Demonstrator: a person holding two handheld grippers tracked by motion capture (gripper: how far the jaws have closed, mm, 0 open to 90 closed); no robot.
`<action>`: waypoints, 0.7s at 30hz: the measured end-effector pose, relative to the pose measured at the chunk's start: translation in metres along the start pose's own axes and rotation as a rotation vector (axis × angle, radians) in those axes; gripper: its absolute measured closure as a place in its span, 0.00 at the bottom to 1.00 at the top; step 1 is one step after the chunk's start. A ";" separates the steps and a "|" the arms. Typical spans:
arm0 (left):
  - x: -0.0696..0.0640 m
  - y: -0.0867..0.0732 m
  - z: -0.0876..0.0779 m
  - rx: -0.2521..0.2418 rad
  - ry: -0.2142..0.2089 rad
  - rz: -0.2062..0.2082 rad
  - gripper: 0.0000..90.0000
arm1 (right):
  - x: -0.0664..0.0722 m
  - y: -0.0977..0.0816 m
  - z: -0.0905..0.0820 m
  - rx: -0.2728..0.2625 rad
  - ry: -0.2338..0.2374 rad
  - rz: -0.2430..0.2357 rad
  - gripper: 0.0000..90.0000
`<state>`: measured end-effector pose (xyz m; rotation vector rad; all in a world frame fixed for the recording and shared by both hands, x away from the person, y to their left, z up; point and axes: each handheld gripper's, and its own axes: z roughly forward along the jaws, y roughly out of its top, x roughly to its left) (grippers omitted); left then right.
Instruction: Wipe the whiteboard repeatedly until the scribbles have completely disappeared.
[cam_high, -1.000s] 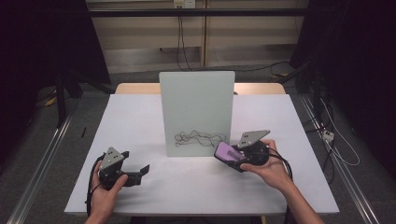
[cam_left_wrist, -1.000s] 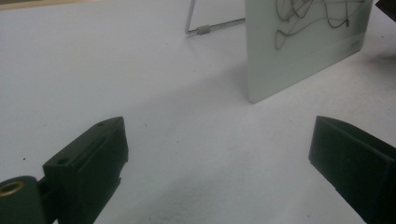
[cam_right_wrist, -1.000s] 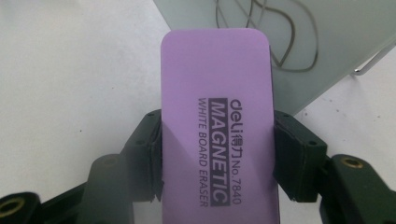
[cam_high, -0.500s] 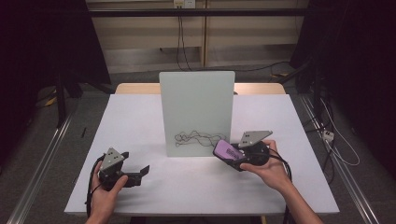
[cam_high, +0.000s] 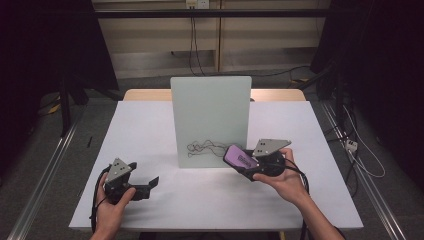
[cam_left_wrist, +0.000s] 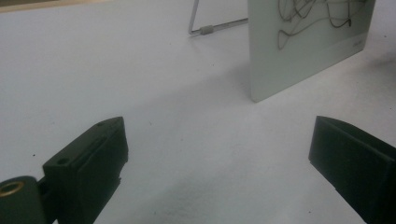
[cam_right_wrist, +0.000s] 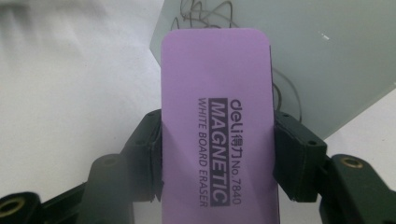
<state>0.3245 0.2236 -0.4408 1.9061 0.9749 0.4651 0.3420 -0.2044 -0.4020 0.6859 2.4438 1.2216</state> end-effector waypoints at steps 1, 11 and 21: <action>0.000 0.000 0.000 0.005 0.001 0.008 0.05 | 0.001 0.001 0.000 -0.005 -0.002 0.000 0.46; 0.000 0.000 0.003 0.012 -0.006 0.010 0.05 | -0.006 0.014 0.007 -0.023 -0.064 -0.045 0.46; 0.001 0.000 0.002 0.009 -0.006 0.006 0.05 | -0.014 0.029 0.016 -0.018 -0.098 -0.097 0.46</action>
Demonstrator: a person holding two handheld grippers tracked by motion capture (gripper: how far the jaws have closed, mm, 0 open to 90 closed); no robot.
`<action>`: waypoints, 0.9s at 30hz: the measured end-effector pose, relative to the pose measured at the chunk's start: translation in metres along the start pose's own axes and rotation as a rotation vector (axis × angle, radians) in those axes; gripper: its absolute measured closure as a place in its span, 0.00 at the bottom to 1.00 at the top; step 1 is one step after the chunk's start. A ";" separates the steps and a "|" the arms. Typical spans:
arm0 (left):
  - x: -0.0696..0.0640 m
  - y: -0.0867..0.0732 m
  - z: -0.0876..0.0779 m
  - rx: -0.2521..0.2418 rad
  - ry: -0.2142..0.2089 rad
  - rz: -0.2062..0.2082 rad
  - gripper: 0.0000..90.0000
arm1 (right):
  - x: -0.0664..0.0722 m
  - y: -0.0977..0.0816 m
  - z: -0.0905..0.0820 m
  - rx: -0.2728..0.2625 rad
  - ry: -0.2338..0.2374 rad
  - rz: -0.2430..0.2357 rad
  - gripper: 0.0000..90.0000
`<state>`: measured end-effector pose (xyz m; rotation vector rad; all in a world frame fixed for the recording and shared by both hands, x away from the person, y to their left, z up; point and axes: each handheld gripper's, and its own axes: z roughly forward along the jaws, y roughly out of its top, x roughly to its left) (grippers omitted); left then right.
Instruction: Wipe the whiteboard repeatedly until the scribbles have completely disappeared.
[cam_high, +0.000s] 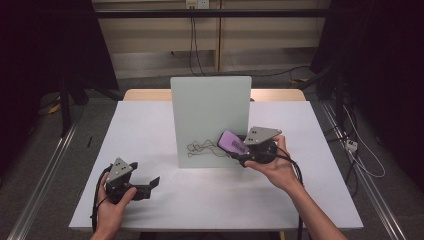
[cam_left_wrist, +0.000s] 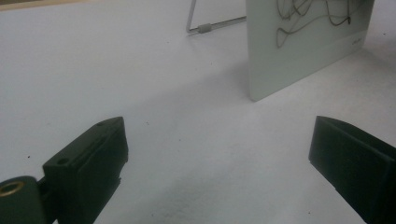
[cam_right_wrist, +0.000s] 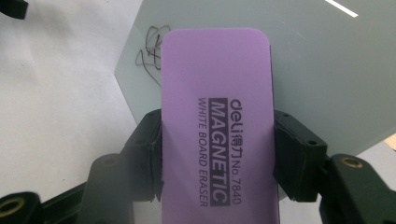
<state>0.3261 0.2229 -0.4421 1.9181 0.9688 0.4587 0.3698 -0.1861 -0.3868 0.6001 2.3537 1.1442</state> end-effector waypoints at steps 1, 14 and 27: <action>0.000 0.000 0.000 0.003 0.000 0.004 0.05 | 0.000 0.000 0.000 0.000 0.000 0.000 0.46; -0.001 0.000 0.003 0.007 -0.004 0.000 0.05 | 0.003 0.000 0.003 0.032 -0.068 -0.065 0.46; 0.002 0.000 -0.001 -0.001 0.006 -0.013 0.05 | 0.008 -0.003 0.006 0.014 -0.104 -0.075 0.46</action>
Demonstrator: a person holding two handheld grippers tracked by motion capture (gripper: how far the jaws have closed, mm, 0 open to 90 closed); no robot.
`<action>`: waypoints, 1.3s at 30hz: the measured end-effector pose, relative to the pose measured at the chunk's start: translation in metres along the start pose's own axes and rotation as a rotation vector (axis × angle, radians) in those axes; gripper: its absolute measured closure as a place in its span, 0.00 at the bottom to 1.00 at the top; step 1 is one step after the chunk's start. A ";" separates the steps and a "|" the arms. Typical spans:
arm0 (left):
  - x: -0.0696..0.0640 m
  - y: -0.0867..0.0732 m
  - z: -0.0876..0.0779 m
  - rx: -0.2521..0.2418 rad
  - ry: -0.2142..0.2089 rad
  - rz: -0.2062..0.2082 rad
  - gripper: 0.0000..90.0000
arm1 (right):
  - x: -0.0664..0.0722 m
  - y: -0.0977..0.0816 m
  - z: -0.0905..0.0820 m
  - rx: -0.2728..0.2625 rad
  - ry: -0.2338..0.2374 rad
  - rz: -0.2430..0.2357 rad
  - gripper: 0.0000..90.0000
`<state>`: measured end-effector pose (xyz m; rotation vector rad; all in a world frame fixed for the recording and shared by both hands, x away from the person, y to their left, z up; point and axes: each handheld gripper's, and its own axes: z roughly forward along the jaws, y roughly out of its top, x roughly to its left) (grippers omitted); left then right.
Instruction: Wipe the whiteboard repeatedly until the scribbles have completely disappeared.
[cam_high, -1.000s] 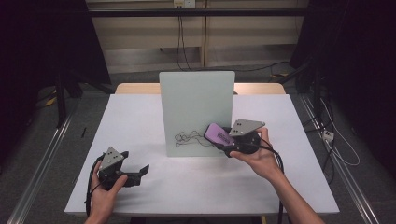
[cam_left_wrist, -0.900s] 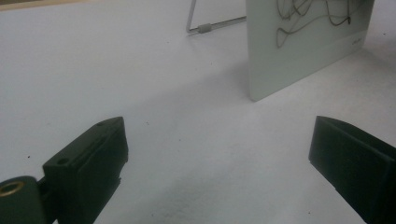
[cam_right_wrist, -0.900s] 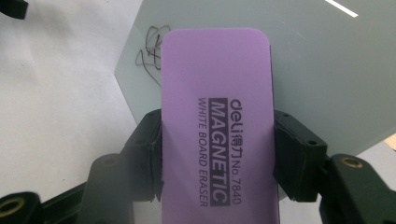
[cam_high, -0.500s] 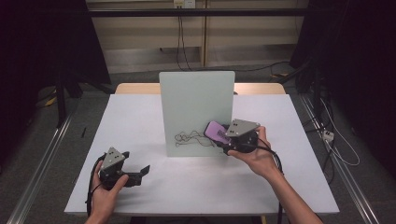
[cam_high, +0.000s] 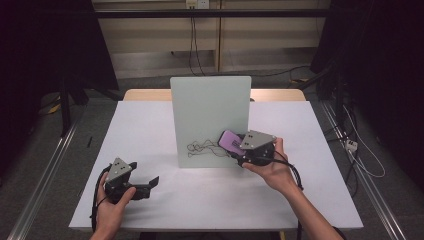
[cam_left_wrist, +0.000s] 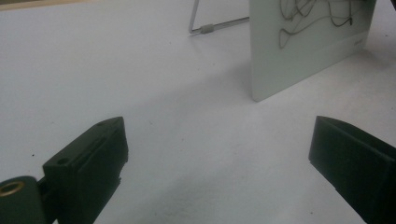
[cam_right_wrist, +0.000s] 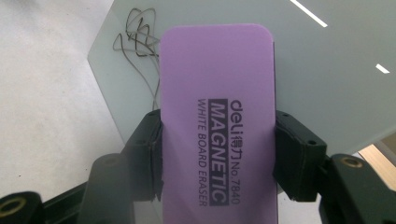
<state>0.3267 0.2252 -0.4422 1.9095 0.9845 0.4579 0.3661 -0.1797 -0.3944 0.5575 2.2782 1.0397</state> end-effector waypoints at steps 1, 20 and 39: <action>0.000 0.000 0.000 -0.001 0.000 -0.002 0.05 | 0.001 0.000 0.001 0.003 0.003 0.002 0.46; -0.001 0.000 0.001 0.007 -0.005 0.014 0.05 | 0.023 -0.003 0.024 0.029 0.078 -0.011 0.47; -0.001 0.000 0.002 0.009 -0.004 0.015 0.05 | 0.039 -0.005 0.040 0.049 0.145 -0.005 0.46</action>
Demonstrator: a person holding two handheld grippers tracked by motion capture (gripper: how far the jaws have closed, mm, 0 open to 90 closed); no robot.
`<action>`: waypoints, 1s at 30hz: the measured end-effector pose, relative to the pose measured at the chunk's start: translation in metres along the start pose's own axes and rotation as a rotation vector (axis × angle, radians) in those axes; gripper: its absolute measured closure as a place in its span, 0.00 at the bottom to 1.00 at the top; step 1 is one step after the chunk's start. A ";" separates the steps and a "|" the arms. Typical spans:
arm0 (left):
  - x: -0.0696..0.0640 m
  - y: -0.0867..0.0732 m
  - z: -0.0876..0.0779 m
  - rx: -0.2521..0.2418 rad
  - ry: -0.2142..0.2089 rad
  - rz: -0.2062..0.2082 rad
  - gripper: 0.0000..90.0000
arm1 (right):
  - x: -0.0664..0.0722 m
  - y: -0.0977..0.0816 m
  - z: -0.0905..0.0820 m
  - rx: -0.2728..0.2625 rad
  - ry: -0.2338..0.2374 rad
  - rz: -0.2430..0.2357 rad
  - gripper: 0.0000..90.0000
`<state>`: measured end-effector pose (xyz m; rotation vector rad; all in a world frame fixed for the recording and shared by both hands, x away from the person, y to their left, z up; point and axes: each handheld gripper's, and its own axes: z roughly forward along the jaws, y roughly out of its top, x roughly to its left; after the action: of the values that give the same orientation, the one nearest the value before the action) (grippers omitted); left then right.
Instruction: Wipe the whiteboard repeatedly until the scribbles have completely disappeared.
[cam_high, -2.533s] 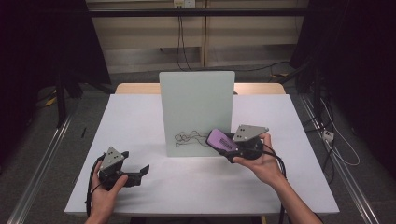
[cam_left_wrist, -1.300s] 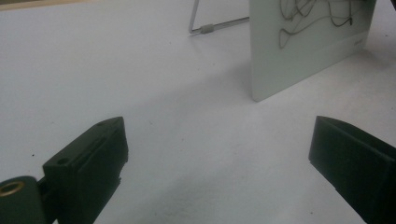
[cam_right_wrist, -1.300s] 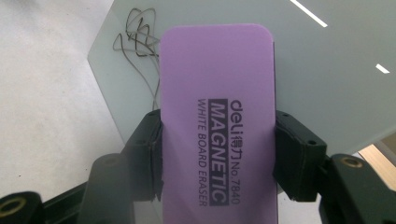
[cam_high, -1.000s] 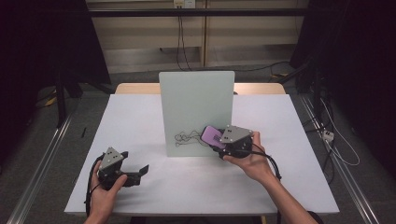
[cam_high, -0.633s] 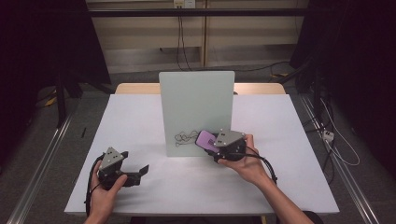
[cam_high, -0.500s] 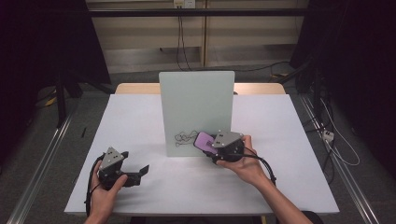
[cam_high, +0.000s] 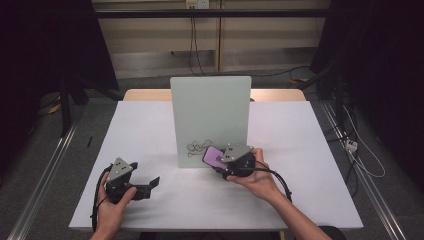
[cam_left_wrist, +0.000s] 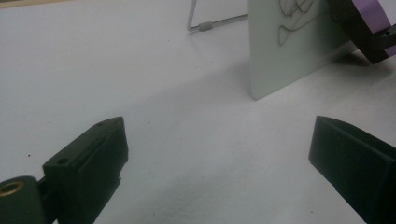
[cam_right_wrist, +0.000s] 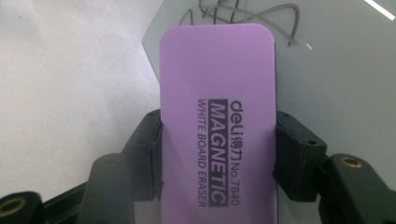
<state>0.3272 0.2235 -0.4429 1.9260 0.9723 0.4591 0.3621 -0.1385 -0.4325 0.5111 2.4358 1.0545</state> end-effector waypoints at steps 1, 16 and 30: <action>0.000 0.000 0.000 0.000 0.000 -0.001 0.05 | 0.000 0.000 0.000 0.000 0.001 0.000 0.46; 0.001 0.000 -0.001 -0.001 -0.002 -0.002 0.05 | -0.026 0.004 -0.033 -0.068 -0.097 0.042 0.46; 0.000 0.000 0.000 0.003 -0.002 0.000 0.05 | -0.028 0.001 -0.039 -0.078 -0.135 0.044 0.46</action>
<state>0.3269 0.2234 -0.4431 1.9291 0.9718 0.4556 0.3654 -0.1746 -0.4013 0.5934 2.2663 1.0915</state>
